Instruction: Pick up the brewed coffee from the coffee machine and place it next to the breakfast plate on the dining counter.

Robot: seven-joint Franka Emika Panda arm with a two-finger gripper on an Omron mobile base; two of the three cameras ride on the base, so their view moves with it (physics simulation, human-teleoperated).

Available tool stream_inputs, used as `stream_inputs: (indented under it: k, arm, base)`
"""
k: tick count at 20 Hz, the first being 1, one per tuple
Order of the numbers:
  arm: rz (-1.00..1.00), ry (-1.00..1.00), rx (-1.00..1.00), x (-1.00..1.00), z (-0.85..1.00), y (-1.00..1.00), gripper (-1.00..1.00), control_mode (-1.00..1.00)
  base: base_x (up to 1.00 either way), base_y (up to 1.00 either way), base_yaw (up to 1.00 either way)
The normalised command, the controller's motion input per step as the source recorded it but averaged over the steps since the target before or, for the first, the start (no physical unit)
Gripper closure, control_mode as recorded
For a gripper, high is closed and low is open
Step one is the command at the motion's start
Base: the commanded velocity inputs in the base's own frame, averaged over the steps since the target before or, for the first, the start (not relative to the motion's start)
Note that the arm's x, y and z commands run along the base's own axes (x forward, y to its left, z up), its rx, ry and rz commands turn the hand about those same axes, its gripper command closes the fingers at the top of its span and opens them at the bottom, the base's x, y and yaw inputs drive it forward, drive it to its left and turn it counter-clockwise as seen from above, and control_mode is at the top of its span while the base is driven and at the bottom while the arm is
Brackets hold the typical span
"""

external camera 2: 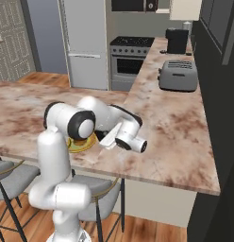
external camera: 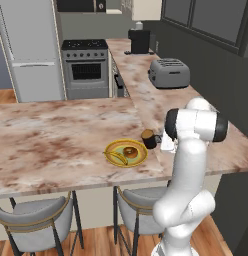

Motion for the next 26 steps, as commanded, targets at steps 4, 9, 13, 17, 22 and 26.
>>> stream_inputs:
  k: [4, 9, 13, 17, 22, 26]
  arm:
    - [0.0, 0.05, 0.13, 0.57, -0.45, -0.15, 1.0, -1.0]
    - [0.0, 0.03, 0.09, 0.66, -0.42, -0.12, 1.0, -1.0]
    - [0.0, 0.01, 0.01, 0.57, -0.53, -0.02, 1.0, -1.0]
    - [0.0, 0.03, -0.03, 0.29, -0.56, 0.0, 1.0, -1.0]
    - [0.0, 0.03, -0.06, 0.0, -0.14, 0.0, 1.0, -1.0]
    - [0.0, 0.0, -0.11, -0.38, 0.05, 0.0, 1.0, -1.0]
  base:
    - [0.0, 0.0, 0.0]
    - [0.0, 0.0, 0.0]
    - [0.0, 0.0, 0.0]
    - [0.0, 0.0, 0.0]
    - [0.0, 0.0, 0.0]
    - [0.0, 0.0, 0.0]
